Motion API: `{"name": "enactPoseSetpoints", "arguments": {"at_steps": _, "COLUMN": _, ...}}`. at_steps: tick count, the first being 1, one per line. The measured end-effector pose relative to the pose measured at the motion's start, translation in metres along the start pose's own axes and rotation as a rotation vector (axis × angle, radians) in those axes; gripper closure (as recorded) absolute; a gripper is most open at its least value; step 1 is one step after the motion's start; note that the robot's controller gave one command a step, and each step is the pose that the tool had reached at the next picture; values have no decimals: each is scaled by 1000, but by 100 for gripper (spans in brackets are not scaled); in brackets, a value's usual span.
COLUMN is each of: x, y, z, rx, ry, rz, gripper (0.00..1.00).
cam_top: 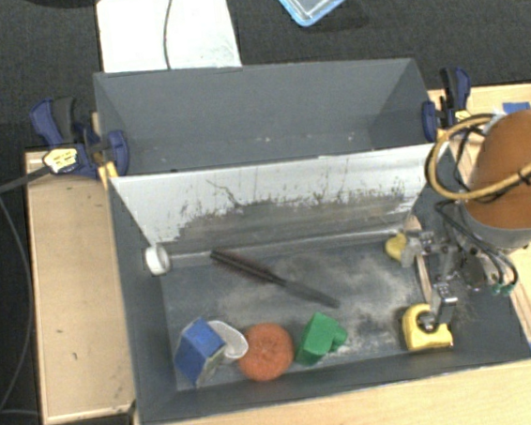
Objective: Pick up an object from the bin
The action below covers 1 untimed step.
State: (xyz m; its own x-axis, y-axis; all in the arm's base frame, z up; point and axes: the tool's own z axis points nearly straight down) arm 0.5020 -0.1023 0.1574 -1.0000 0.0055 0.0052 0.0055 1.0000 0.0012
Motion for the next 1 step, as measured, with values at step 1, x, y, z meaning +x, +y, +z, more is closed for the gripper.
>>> {"name": "enactPoseSetpoints", "arguments": {"at_steps": 1, "x": -2, "y": 1, "z": -4, "rx": 1, "ry": -8, "rz": -5, "gripper": 0}}
